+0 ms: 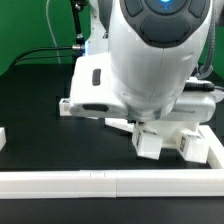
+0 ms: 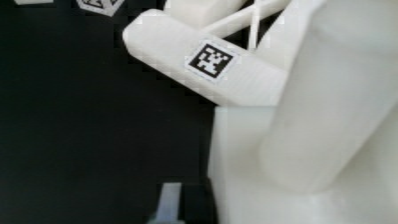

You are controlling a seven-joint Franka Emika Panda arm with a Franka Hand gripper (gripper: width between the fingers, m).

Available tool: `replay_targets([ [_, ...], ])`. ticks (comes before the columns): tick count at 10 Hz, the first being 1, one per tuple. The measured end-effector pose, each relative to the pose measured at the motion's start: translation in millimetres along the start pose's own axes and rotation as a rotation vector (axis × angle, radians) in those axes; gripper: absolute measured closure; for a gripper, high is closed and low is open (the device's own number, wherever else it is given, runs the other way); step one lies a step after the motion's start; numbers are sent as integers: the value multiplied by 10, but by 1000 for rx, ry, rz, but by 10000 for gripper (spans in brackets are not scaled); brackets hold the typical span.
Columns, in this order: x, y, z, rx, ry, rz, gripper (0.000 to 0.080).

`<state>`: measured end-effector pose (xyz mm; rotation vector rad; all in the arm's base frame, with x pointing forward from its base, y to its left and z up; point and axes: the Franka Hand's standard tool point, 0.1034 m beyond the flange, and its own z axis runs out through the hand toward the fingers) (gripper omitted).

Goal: Assemble chair

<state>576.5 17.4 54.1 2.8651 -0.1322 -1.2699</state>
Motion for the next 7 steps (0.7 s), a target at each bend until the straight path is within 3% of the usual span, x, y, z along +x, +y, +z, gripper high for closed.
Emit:
replay_targets([
  [3,149,-70,49,-4,37,-24,770],
  [7,150,-115,58,-2,46,-30,770],
])
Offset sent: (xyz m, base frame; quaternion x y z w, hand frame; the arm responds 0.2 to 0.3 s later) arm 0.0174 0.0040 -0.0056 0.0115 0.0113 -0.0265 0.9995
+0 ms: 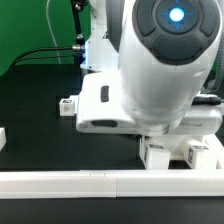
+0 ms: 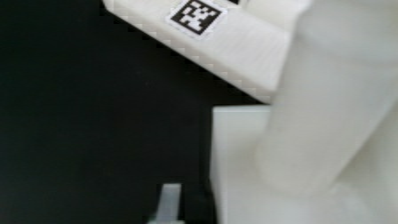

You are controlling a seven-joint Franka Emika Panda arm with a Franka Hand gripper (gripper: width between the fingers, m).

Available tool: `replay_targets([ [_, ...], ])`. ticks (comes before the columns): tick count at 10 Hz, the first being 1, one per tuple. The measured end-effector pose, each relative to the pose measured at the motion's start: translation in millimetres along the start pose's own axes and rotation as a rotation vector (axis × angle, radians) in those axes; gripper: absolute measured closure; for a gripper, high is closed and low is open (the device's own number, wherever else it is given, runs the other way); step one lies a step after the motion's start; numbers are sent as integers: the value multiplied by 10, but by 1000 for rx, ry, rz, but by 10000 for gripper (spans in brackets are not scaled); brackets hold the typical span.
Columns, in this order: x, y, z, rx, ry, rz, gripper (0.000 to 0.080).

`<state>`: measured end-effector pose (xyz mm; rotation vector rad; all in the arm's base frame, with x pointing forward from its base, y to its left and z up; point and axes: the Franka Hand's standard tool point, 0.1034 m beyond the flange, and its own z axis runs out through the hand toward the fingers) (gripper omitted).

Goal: Assemble chair

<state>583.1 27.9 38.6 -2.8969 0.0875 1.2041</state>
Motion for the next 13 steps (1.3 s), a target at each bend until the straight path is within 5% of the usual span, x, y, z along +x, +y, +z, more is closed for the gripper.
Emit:
replay_targets([
  [3,8,29,12,3,-2,7,770],
  [4,8,34,12,4,-2,8,354],
  [6,10,48,11,5,-2,10,173],
  [9,26,251,-134,26,30,31,154],
  [11,218,405,-499,44,225,37,151],
  [13,61,512,-663,70,404,61,151],
])
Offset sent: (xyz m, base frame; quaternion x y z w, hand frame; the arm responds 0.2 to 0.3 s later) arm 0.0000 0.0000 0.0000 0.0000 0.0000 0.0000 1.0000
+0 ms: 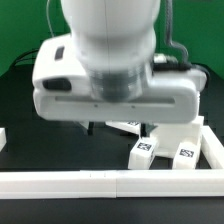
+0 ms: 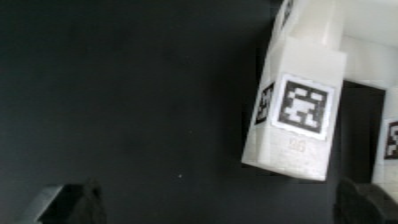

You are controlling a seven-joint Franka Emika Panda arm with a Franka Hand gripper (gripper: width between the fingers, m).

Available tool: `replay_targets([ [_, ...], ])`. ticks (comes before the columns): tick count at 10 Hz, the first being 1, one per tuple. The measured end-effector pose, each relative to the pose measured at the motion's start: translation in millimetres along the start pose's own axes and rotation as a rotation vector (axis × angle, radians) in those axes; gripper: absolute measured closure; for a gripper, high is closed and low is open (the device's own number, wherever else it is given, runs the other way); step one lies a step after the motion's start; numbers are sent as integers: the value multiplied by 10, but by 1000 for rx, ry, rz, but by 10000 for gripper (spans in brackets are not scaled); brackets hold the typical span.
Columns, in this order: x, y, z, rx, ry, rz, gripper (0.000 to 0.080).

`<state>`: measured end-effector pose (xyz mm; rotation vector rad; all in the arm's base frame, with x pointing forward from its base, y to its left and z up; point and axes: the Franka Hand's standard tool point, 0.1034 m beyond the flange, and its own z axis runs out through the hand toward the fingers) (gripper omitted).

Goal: Assemble chair

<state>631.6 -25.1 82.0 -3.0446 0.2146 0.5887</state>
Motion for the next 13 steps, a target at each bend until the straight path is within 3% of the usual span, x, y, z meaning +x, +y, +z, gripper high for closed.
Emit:
replay_targets([
  [3,-164,73,-133,20,192,27,151],
  [6,-617,-12,-300,42,404,23,151],
  [7,-779,7,-290,48,449,26,151],
  [8,-847,-17,-335,52,537,38,151],
  [10,-905,-85,-370,57,572,53,151],
  [12,-906,-80,-345,57,566,57,151],
  [13,-928,-81,-279,77,540,115,151],
])
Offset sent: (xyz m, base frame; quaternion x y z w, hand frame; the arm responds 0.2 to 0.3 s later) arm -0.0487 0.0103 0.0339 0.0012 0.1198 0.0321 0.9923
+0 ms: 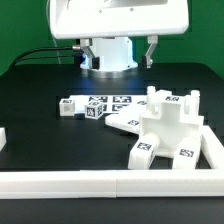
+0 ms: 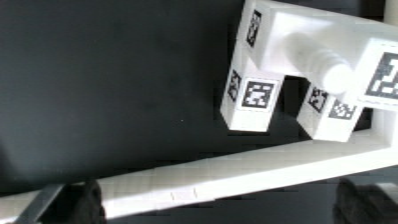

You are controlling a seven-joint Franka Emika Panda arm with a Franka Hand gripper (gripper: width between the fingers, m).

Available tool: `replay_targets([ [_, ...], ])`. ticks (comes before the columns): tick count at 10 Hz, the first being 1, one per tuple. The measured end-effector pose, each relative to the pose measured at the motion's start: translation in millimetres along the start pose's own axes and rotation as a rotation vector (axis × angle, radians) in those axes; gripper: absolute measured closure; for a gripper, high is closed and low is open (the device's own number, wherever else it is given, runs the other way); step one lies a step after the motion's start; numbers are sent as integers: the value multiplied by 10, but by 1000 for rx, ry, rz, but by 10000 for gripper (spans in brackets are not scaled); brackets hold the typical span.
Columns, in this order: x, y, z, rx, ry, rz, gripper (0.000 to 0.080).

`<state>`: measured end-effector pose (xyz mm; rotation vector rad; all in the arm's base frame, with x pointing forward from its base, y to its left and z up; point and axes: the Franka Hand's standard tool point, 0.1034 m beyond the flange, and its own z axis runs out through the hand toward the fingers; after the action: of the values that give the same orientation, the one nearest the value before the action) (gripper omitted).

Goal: Assemble chair

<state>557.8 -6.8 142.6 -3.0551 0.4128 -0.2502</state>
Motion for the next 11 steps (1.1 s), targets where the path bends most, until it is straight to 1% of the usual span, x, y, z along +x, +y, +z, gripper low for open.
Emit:
replay_targets([
  [1,-105,-63,8,2,-14,42,151],
  [3,-506,-215,1,4,-53,134,151],
  [4,-613,-255,5,3,-64,162,151],
  [8,-619,-243,31,3,-71,175,151],
  [9,-677,-234,73,3,-96,248,151],
  [10,-882,-217,177,8,-118,321,151],
  [11,-1222,-185,342,-2,-154,378,151],
])
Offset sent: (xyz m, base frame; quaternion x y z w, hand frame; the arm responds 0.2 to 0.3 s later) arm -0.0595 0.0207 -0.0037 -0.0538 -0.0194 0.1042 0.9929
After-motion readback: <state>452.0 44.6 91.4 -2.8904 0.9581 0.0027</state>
